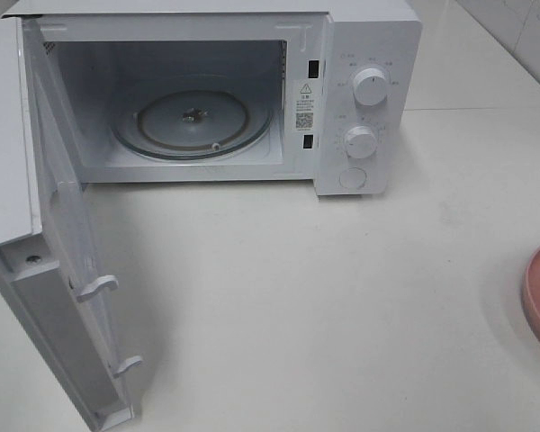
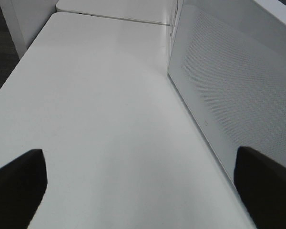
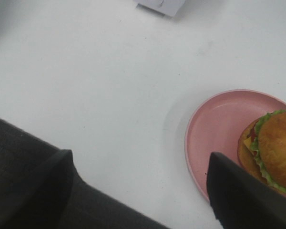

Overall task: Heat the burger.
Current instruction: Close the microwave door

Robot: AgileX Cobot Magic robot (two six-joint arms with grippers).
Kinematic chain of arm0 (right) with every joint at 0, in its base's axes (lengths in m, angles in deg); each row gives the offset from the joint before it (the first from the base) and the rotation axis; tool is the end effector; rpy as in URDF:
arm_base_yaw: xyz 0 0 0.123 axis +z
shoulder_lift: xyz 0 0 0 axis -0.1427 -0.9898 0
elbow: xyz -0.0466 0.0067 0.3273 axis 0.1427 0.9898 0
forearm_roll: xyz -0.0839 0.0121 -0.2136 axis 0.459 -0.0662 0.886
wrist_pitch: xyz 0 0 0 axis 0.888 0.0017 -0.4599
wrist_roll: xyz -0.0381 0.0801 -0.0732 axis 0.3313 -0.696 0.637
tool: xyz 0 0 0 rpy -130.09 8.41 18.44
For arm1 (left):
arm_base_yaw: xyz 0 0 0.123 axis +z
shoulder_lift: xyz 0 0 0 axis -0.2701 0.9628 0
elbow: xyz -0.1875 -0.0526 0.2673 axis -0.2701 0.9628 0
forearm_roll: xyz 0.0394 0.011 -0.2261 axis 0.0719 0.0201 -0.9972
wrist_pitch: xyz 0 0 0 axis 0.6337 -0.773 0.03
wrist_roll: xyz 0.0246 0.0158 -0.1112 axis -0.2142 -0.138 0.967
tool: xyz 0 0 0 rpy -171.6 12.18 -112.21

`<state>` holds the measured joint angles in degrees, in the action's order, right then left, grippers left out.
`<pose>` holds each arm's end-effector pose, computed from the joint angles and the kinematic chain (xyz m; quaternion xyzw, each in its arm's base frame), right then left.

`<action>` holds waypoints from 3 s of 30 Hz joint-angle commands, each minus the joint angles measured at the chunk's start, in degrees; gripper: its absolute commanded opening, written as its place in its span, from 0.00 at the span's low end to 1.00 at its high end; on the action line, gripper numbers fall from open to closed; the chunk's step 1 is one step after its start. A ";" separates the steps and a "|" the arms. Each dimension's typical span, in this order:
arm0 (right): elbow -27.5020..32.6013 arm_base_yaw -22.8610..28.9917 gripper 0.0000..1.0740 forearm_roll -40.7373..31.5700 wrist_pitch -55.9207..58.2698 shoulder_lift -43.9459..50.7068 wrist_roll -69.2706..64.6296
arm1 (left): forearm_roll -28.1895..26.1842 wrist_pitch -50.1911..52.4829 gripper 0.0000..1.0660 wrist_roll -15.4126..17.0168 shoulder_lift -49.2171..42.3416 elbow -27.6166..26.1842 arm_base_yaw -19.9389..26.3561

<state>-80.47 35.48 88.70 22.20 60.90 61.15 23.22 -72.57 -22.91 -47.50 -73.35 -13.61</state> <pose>-0.0127 -0.0188 0.2834 -0.1899 0.8802 0.0622 0.4305 -0.0527 -0.0029 0.2594 -0.0478 0.8499 -0.0153 0.5246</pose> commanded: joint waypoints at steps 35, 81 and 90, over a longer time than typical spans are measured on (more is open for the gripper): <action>4.35 -19.94 0.71 -5.73 -5.61 15.99 2.23 | 0.00 0.57 0.94 -0.11 -0.86 0.06 0.17; 4.35 -19.94 0.71 -5.73 -5.61 15.99 2.18 | 0.17 0.57 0.94 -0.11 -0.86 0.06 0.17; 4.35 -19.94 0.71 -5.73 -5.61 15.99 2.18 | 0.17 2.06 0.93 0.06 2.12 -1.95 0.17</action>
<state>-76.28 16.00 82.62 17.56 75.45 62.99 23.33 -71.65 -22.91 -45.73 -74.78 -13.61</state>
